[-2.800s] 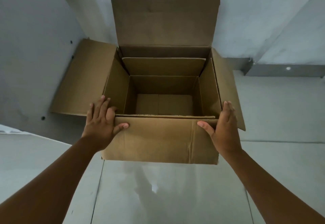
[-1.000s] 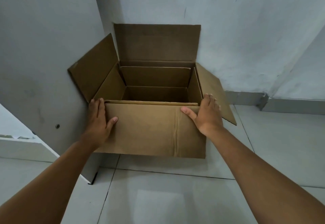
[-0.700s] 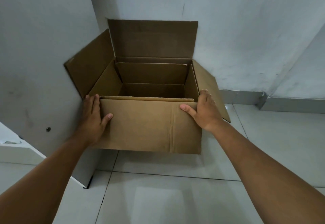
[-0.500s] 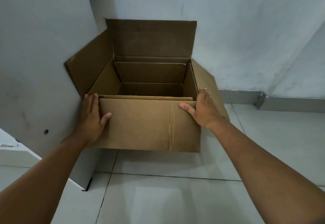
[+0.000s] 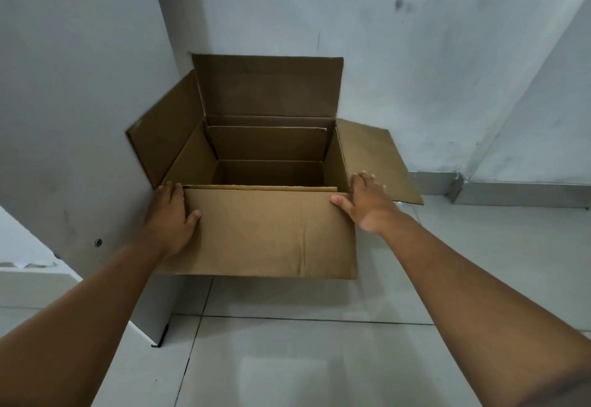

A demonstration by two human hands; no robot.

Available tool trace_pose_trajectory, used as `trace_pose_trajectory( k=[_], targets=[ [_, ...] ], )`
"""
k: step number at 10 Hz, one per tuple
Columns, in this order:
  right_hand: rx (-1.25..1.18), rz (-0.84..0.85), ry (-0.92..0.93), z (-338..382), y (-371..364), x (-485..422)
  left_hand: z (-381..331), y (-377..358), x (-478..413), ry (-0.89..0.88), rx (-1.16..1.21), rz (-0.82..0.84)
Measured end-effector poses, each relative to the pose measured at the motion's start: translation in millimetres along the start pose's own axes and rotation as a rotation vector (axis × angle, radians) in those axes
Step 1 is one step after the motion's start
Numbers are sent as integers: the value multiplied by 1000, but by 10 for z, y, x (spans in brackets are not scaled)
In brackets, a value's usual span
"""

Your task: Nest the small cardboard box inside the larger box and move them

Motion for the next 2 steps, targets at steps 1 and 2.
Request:
trace_pose_trajectory(
  k=[1, 2],
  targets=[
    [-2, 10, 5, 16, 207, 157, -158, 130, 73, 15, -13, 8],
    [29, -28, 15, 26, 514, 300, -411, 335, 136, -43, -20, -9]
  ],
)
Point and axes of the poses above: each hand's wrist, its own x-axis away from the middle knuckle, its own y-axis out of the back of the hand, z = x × y, the point moved 5 cm from there along -x, towards the middle knuckle, and after that the axes turned 6 degrees about z, right-handed, at the moved point
